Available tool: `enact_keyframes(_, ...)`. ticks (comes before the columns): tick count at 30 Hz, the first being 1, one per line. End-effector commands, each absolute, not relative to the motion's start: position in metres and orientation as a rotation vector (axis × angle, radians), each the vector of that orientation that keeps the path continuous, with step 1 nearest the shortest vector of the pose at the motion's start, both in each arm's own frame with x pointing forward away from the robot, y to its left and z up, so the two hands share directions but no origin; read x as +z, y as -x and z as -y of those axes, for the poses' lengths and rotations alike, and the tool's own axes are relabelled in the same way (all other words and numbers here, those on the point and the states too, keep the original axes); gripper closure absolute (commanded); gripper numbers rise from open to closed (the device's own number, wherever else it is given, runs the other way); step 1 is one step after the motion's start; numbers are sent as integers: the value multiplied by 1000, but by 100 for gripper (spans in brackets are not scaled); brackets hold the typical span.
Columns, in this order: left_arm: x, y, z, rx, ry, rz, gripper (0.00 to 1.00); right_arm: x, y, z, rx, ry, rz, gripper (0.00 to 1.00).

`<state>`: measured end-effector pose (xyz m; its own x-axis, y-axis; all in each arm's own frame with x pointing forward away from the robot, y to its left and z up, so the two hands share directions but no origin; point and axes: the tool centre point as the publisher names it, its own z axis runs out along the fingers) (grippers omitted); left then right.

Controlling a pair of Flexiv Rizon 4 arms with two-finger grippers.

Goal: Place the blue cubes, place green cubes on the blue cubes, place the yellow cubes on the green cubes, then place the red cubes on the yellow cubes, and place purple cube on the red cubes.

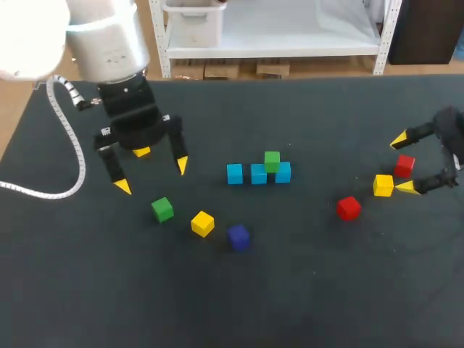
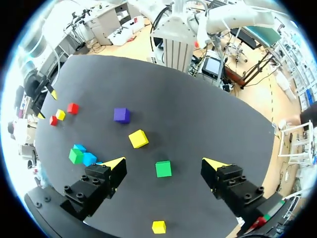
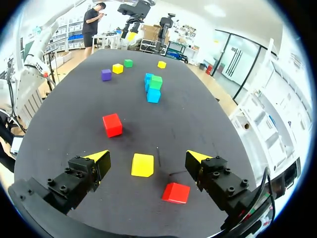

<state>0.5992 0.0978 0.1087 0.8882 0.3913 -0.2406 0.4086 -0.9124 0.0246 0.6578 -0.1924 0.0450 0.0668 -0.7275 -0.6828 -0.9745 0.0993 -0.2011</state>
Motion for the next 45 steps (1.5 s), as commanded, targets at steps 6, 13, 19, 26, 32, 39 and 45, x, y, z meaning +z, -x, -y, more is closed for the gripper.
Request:
enact_keyframes(6,97,-608,-97,-355,-3015,-724,0,44,-659,193,475,1680,-1710,0)
enact_keyframes(13,79,-607,-100,-279,-2947,-837,0,44,-659,193,475,1680,-1710,0)
enact_keyframes(19,66,-606,-103,-302,-2885,-892,0,44,-659,193,475,1680,-1710,0)
enact_keyframes(26,54,-609,-107,-307,-2861,-924,0,44,-659,193,475,1680,-1710,0)
enact_keyframes(32,48,-611,-107,-308,-2859,-928,0,44,-659,193,475,1680,-1710,0)
enact_keyframes(39,37,-611,-106,-335,-2865,-912,0,44,-659,193,475,1680,-1710,0)
enact_keyframes(45,20,-612,-106,-355,-2874,-908,0,44,-659,193,475,1680,-1710,0)
